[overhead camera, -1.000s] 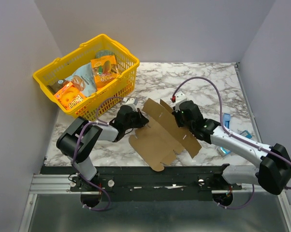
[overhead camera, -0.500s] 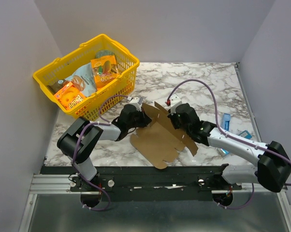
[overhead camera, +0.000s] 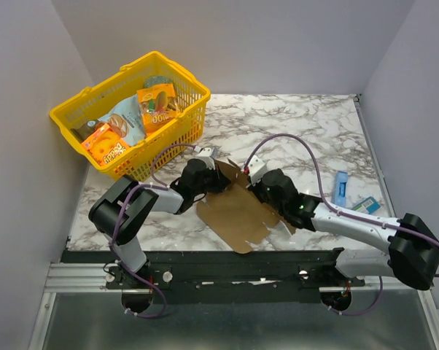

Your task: Fold the paper box

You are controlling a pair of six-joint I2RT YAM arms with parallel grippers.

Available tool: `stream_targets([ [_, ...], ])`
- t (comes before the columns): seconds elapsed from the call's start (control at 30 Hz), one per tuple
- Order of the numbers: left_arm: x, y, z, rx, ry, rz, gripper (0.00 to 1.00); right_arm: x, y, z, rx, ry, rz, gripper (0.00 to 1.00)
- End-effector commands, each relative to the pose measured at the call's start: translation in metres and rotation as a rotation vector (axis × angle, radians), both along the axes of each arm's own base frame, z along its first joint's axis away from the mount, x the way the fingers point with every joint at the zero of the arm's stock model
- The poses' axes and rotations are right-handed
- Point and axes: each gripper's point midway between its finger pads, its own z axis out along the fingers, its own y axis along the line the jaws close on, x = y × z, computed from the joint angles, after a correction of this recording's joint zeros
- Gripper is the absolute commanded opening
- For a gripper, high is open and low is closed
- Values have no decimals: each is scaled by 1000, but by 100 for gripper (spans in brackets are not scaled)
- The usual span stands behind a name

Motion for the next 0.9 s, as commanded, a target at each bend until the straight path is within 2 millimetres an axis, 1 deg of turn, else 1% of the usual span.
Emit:
stream_targets([
  [0.0, -6, -16, 13, -53, -23, -62, 3, 2, 15, 1, -46, -62, 16, 1],
  [0.1, -5, -13, 12, -37, -21, -48, 9, 2, 17, 0, -66, -67, 21, 1],
  [0.13, -4, -12, 13, -37, -25, -43, 16, 2, 15, 0, -75, -70, 15, 1],
  [0.2, -4, -8, 17, -33, -34, -37, 25, 3, 14, 0, -80, -74, 13, 1],
  [0.23, -3, -6, 20, -32, -40, -34, 34, 3, 12, 0, -86, -76, 0, 1],
  [0.27, -2, -2, 28, -38, -54, -27, 40, 4, 11, 0, -89, -79, -7, 1],
  [0.3, -2, 0, 30, -32, -57, -27, 45, 5, 10, 0, -94, -82, -12, 1],
  [0.33, -2, 2, 33, -23, -73, -28, 52, 6, 8, 0, -104, -84, -23, 1],
  [0.37, -3, 4, 43, -26, -93, -25, 56, 7, 8, -1, -105, -84, -28, 1],
  [0.4, -4, 8, 42, -10, -85, -19, 58, 7, 7, -1, -111, -83, -32, 1],
  [0.43, -2, 12, 45, 2, -98, -13, 62, 7, 7, -1, -111, -85, -33, 1],
  [0.47, -3, 14, 53, 1, -114, -10, 63, 8, 7, -1, -110, -83, -34, 1],
  [0.53, -3, 23, 52, 30, -101, 7, 66, 7, 8, -1, -109, -84, -32, 1],
  [0.57, -2, 28, 58, 34, -114, 24, 68, 8, 7, 1, -106, -86, -37, 1],
  [0.6, -3, 32, 56, 47, -98, 30, 69, 8, 6, 1, -105, -87, -37, 1],
  [0.63, -2, 36, 59, 46, -100, 41, 70, 7, 6, 2, -104, -90, -37, 1],
  [0.67, 0, 39, 67, 34, -109, 50, 70, 7, 6, 1, -103, -91, -37, 1],
  [0.73, 2, 42, 75, 19, -104, 67, 71, 7, 6, 4, -94, -101, -33, 1],
  [0.77, 7, 44, 88, -2, -121, 81, 72, 6, 6, 5, -92, -104, -29, 1],
  [0.83, 10, 43, 101, -39, -122, 92, 77, 6, 6, 6, -99, -111, -23, 1],
  [0.87, 13, 42, 113, -60, -140, 94, 78, 6, 5, 6, -100, -114, -25, 1],
])
